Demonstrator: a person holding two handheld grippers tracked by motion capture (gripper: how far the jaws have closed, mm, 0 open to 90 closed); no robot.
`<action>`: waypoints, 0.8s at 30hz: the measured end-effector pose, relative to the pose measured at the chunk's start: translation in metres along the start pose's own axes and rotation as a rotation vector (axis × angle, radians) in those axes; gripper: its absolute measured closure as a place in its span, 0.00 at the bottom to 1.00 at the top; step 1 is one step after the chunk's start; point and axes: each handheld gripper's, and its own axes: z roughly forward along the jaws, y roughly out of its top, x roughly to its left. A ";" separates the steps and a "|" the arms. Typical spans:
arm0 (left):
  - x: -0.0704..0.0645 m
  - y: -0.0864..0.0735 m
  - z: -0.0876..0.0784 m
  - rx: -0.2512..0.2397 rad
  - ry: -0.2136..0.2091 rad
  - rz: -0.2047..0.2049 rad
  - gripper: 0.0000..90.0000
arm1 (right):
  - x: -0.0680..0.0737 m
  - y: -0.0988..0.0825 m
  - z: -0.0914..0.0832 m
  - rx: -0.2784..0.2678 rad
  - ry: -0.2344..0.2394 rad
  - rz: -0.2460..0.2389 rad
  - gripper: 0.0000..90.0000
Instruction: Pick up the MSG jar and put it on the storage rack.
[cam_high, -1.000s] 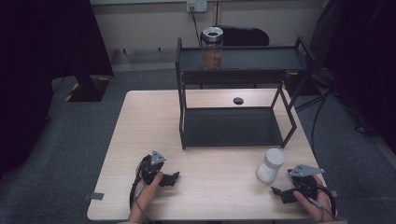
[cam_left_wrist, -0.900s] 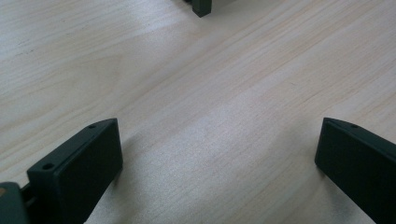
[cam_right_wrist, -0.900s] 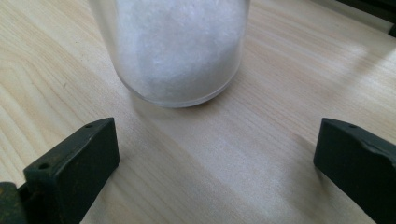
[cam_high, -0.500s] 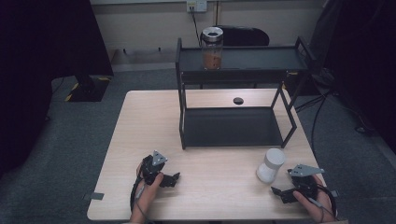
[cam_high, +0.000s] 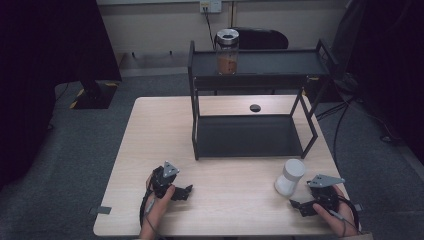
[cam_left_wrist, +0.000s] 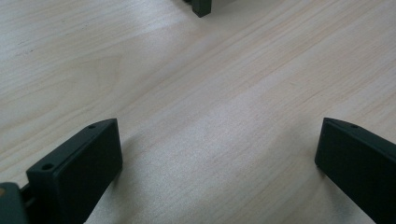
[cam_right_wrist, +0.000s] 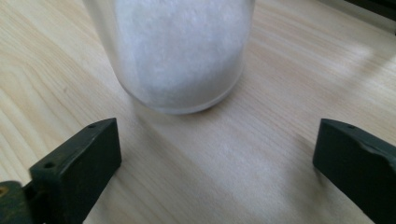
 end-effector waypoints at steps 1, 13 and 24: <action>0.000 0.000 0.000 0.000 0.000 0.000 0.00 | -0.001 0.000 0.000 -0.005 0.010 0.006 0.02; 0.000 0.000 0.000 0.000 0.000 0.000 0.00 | -0.002 0.015 -0.005 -0.053 0.040 -0.011 0.02; 0.000 0.000 0.000 0.000 0.000 0.000 0.00 | 0.003 0.031 -0.008 -0.114 0.042 -0.004 0.05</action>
